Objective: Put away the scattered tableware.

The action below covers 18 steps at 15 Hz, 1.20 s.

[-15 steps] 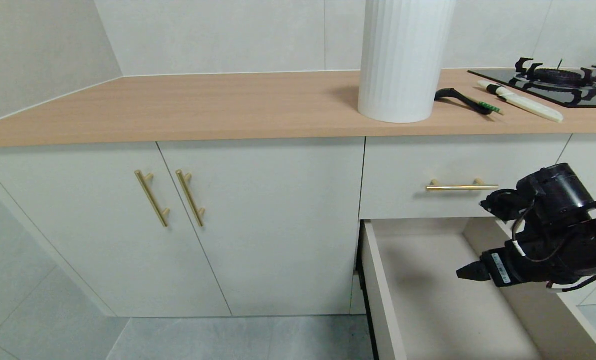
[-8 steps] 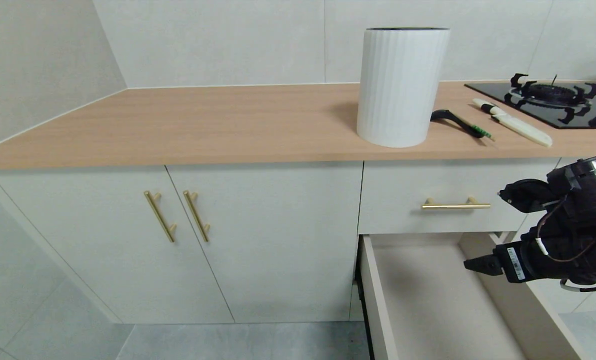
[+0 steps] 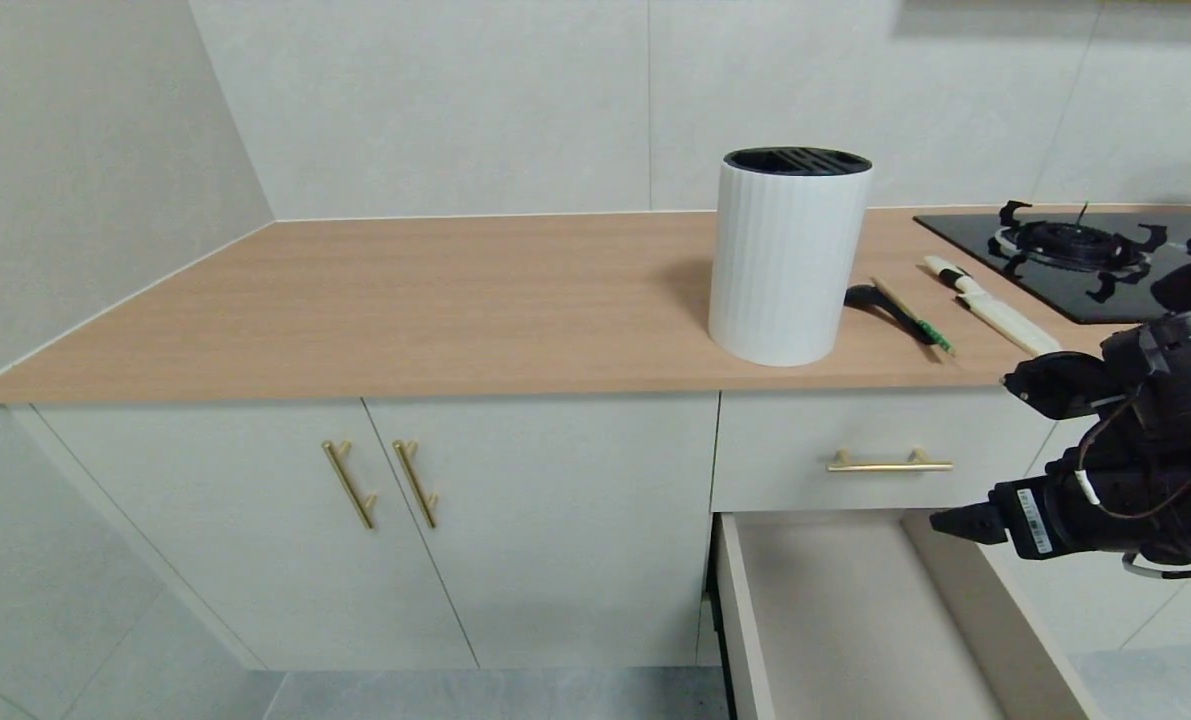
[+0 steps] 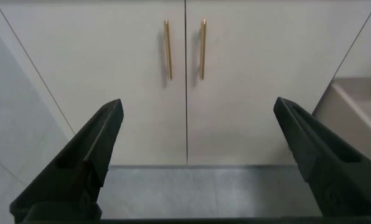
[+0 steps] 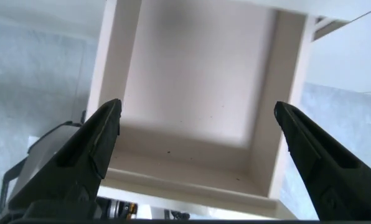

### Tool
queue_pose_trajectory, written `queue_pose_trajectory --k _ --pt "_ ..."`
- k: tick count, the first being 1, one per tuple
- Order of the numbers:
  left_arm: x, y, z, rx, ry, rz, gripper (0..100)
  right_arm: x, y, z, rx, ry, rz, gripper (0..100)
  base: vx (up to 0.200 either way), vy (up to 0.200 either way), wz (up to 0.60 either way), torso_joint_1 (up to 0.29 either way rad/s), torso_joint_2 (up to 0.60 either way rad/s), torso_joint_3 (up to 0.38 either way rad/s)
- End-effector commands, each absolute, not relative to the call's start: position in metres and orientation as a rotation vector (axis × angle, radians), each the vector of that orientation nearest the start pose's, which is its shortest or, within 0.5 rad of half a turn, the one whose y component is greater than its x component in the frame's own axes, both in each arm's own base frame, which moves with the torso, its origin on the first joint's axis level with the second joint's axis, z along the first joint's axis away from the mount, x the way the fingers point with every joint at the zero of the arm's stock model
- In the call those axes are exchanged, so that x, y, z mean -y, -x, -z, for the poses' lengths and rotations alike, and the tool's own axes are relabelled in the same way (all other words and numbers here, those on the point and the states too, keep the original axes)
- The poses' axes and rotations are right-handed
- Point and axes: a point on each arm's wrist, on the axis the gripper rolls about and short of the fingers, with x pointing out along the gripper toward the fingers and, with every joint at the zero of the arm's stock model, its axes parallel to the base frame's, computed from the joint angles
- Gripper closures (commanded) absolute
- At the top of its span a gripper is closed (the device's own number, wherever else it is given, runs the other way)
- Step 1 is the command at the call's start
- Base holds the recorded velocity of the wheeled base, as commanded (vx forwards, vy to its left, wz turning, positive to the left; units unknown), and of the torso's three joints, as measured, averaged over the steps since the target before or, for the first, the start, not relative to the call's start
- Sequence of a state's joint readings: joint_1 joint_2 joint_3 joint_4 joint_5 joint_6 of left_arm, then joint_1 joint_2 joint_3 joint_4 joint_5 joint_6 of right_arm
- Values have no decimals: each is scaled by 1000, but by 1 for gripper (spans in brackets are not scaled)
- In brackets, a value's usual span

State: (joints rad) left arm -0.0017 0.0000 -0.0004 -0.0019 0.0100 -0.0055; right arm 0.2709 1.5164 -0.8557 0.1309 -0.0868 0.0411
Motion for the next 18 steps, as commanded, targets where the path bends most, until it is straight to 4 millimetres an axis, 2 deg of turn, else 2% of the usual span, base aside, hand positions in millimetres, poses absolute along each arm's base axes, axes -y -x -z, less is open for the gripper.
queue_pose_trajectory --k 1,7,10,13,18 --pt "0 23 -76 2 6 -9 0 -63 -232 -179 -777 101 -160 0 0 0 0 203 -486 -281" --pt "0 23 -76 2 6 -8 0 -62 -234 -178 -774 97 -156 0 0 0 0 203 -471 -269" --pt "0 23 -76 2 6 -8 0 -59 -241 -176 -758 88 -137 0 0 0 0 59 -129 -72" --pt "0 23 -76 2 6 -9 0 -58 -256 -172 -719 75 -101 0 0 0 0 0 0 0" --pt "0 23 -76 2 6 -9 0 -66 -298 -157 -532 -2 6 0 0 0 0 0 0 0"
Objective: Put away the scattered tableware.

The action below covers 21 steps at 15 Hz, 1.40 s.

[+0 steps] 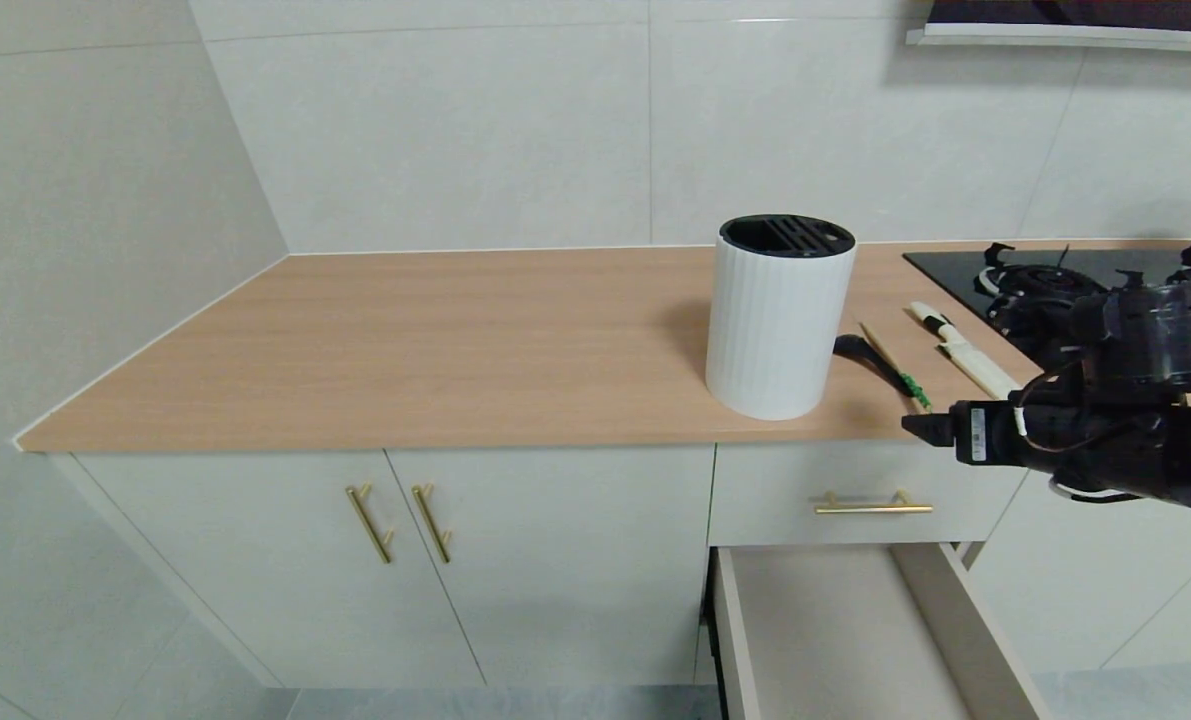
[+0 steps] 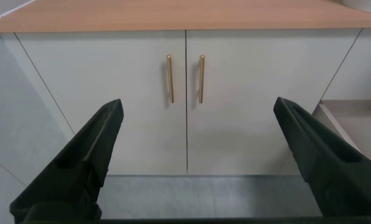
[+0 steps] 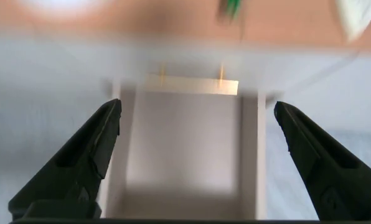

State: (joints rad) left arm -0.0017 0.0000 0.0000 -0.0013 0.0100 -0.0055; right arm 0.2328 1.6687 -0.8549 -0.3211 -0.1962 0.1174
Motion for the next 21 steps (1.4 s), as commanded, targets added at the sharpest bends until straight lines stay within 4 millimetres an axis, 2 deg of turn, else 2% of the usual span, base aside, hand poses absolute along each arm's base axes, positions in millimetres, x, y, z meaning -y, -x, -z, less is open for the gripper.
queue_pose_trajectory --k 1,2,3,5,9,11,16,21 --pt "0 23 -76 2 6 -9 0 -66 -298 -157 -532 -2 6 0 0 0 0 0 0 0" --pt "0 23 -76 2 6 -8 0 -65 -312 -153 -471 -12 36 0 0 0 0 0 0 0" --pt "0 23 -76 2 6 -9 0 -65 -314 -152 -468 -13 36 0 0 0 0 0 0 0" --pt "0 23 -76 3 6 -9 0 -67 -333 -157 -428 -23 40 0 0 0 0 0 0 0" --pt "0 23 -76 2 6 -9 0 -52 -360 -153 -412 -48 90 0 0 0 0 0 0 0" --pt "0 23 -76 3 6 -9 0 -47 -364 -150 -402 -55 102 0 0 0 0 0 0 0" --pt "0 23 -76 2 6 -9 0 -49 -372 -135 -422 -49 106 0 0 0 0 0 0 0" --pt "0 23 -76 2 6 -8 0 -49 -374 -135 -401 -53 108 0 0 0 0 0 0 0"
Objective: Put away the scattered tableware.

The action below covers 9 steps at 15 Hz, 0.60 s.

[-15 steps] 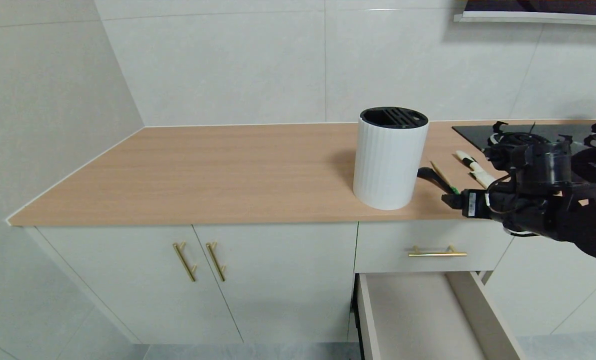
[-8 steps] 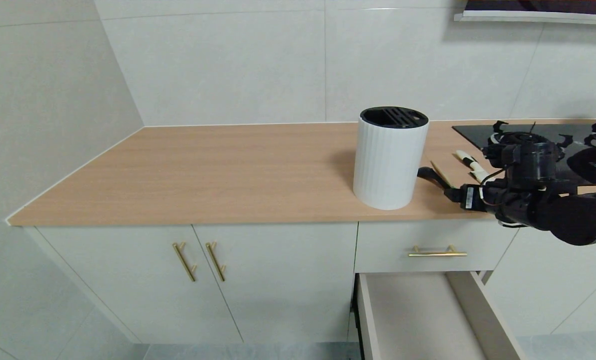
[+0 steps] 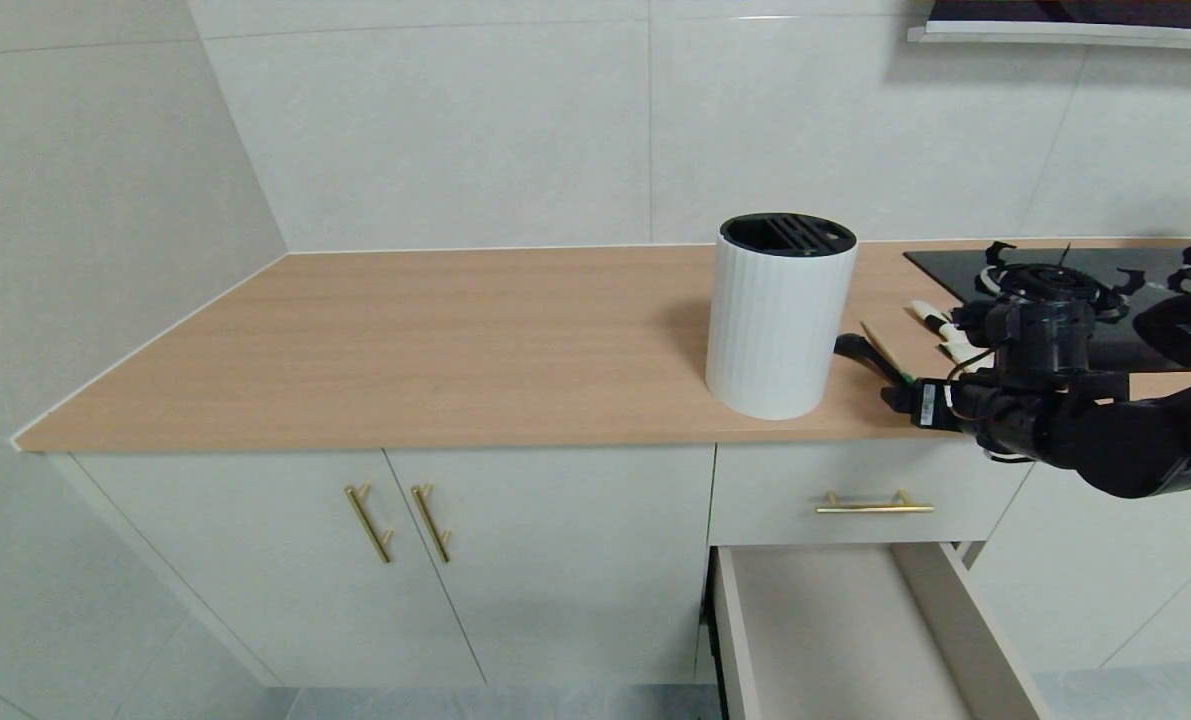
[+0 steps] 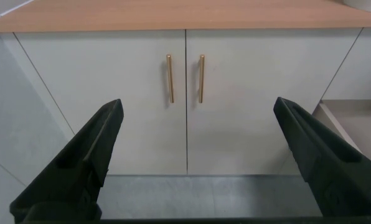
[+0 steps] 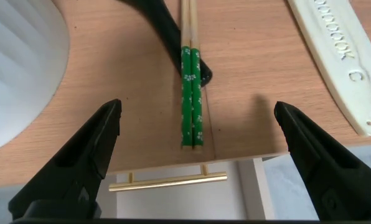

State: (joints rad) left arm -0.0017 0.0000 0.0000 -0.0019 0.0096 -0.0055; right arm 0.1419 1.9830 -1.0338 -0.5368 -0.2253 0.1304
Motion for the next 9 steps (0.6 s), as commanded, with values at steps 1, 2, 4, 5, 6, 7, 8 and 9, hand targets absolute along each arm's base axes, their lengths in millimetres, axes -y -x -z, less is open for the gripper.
queue_pose_trajectory --k 1,2,4,5,6,7,8,9 --pt "0 23 -76 2 6 -9 0 -49 -375 -132 -408 -51 108 0 0 0 0 0 0 0" --pt "0 23 -76 2 6 -9 0 -49 -375 -132 -410 -50 109 0 0 0 0 0 0 0" --pt "0 23 -76 2 6 -9 0 -50 -377 -130 -413 -51 108 100 0 0 0 0 0 0" --pt "0 23 -76 2 6 -9 0 -51 -377 -130 -413 -58 108 100 0 0 0 0 0 0" --pt "0 23 -76 2 6 -9 0 -51 -377 -129 -414 -59 108 100 0 0 0 0 0 0" --pt "0 23 -76 2 6 -9 0 -51 -377 -130 -412 -63 109 100 0 0 0 0 0 0" --pt "0 23 -76 2 6 -9 0 -51 -377 -130 -411 -63 108 100 0 0 0 0 0 0" --pt "0 23 -76 2 6 -9 0 -51 -376 -131 -409 -63 108 100 0 0 0 0 0 0"
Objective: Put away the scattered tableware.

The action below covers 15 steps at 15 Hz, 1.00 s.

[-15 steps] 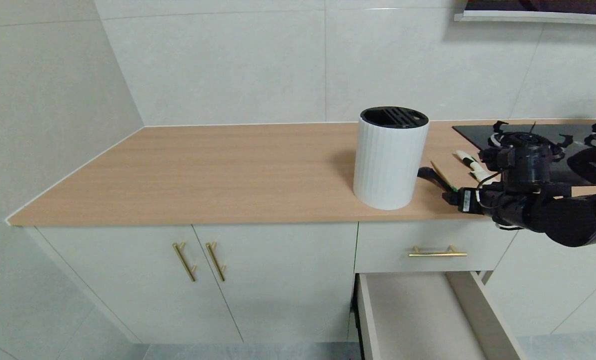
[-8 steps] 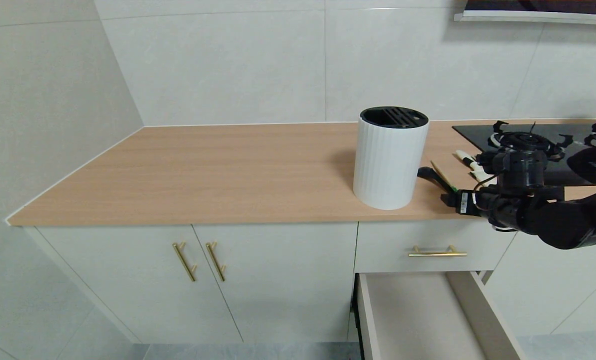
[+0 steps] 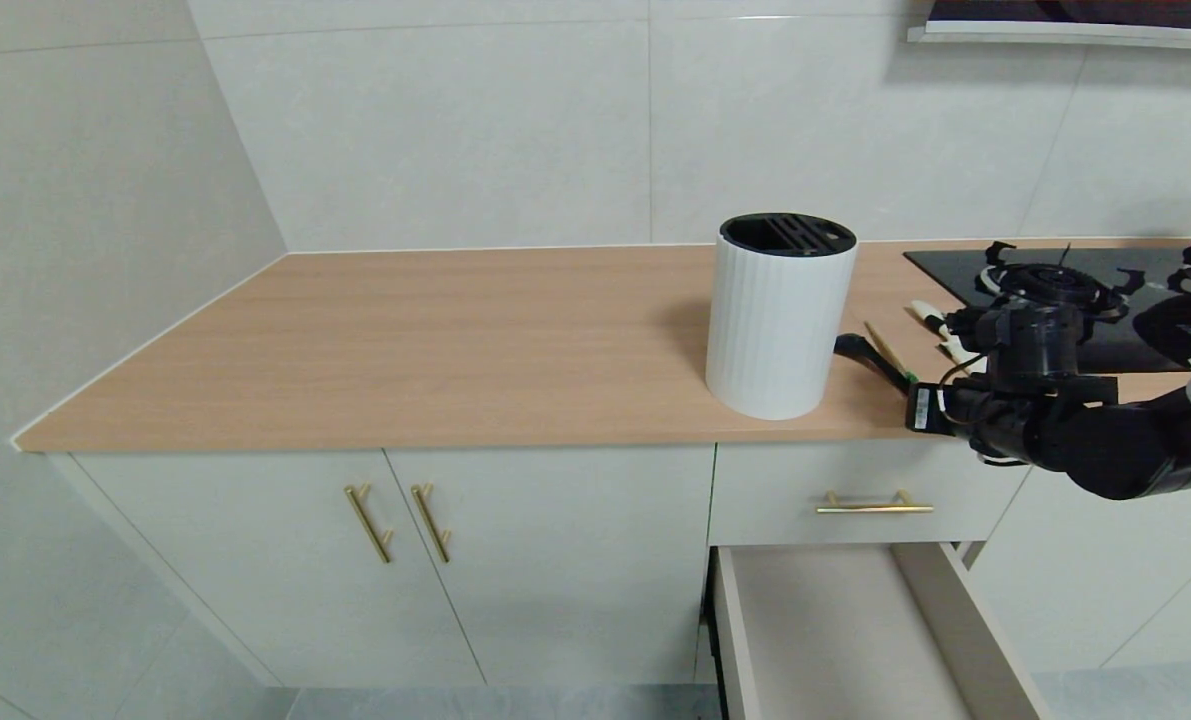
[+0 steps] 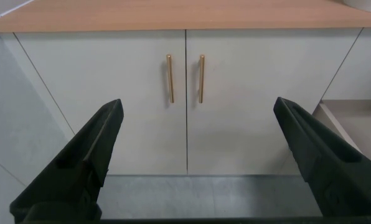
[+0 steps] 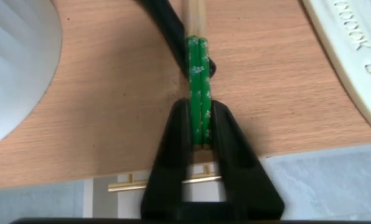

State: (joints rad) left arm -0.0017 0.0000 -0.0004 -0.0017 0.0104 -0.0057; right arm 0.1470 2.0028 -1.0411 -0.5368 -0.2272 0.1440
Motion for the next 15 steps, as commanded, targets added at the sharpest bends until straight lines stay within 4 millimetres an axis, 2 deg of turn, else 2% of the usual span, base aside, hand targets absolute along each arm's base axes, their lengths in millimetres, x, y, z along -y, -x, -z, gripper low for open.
queue_pose_trajectory --k 1,4,8,12,13,15 --pt "0 23 -76 2 6 -9 0 -51 -376 -132 -408 -62 108 100 0 0 0 0 0 0" --pt "0 23 -76 2 6 -9 0 -50 -372 -140 -387 -68 107 100 0 0 0 0 0 0" --pt "0 23 -76 2 6 -9 0 -47 -348 -170 -334 -79 92 100 0 0 0 0 0 0" --pt "0 23 -76 2 6 -9 0 -41 -301 -216 -349 -91 17 100 0 0 0 0 0 0" --pt "0 23 -76 3 6 -9 0 -41 -295 -221 -354 -94 -4 100 0 0 0 0 0 0" --pt "0 23 -76 2 6 -9 0 -37 -262 -239 -409 -109 -102 100 0 0 0 0 0 0"
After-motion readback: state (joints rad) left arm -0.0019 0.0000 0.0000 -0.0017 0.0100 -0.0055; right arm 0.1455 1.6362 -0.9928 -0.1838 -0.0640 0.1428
